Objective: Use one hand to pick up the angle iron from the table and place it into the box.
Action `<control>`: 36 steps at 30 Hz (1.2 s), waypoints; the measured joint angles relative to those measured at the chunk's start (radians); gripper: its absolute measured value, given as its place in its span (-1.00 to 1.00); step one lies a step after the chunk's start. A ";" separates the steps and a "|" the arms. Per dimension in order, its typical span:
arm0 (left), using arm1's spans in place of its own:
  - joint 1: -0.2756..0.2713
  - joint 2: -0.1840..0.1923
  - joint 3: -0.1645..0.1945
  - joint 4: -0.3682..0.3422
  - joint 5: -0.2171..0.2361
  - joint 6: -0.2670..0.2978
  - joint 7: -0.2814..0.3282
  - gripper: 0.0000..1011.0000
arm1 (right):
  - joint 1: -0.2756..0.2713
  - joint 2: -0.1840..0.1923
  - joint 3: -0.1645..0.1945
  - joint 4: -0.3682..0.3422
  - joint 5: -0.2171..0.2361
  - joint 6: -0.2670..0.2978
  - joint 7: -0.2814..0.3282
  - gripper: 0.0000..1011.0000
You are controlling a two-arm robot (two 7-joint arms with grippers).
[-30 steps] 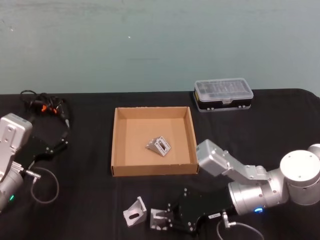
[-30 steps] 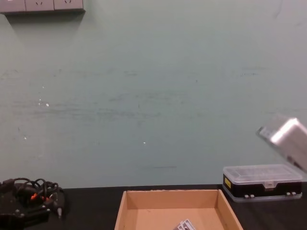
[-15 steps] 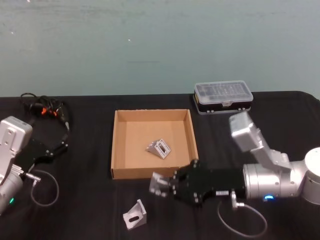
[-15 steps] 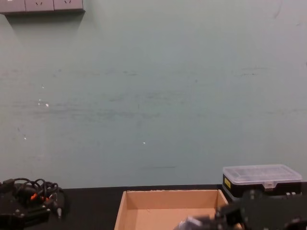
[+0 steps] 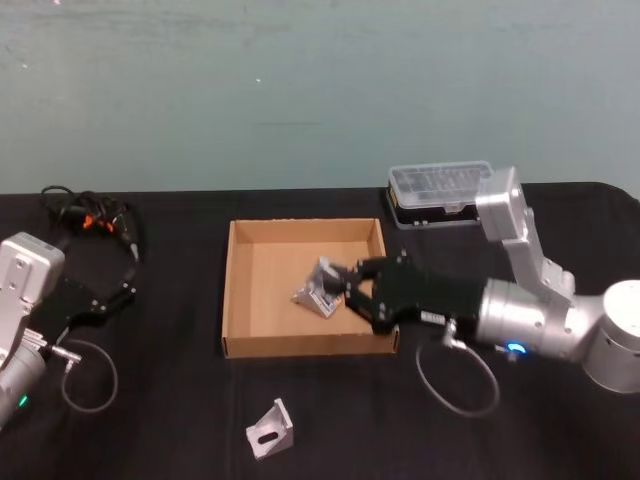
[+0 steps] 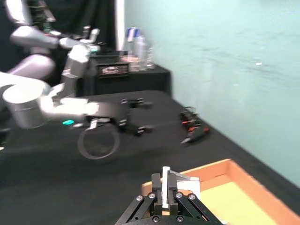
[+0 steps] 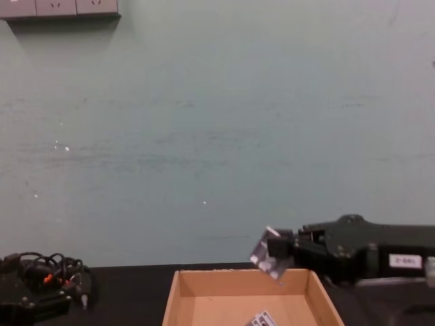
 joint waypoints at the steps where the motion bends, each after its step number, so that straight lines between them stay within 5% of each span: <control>1: 0.000 0.000 0.000 0.000 0.000 0.000 0.000 0.98 | 0.004 -0.009 0.003 0.008 -0.004 0.001 -0.011 -0.85; 9: 0.000 0.000 0.000 0.000 0.000 0.000 0.000 0.98 | 0.058 -0.100 0.021 0.107 -0.044 0.050 -0.105 -0.85; 19: 0.000 0.000 0.000 0.000 0.000 0.000 0.000 0.98 | 0.124 -0.189 0.025 0.247 -0.071 0.107 -0.138 -0.85; 36: 0.000 0.000 0.000 0.000 0.000 0.000 0.000 0.98 | 0.196 -0.275 0.022 0.420 -0.125 0.166 -0.139 -0.85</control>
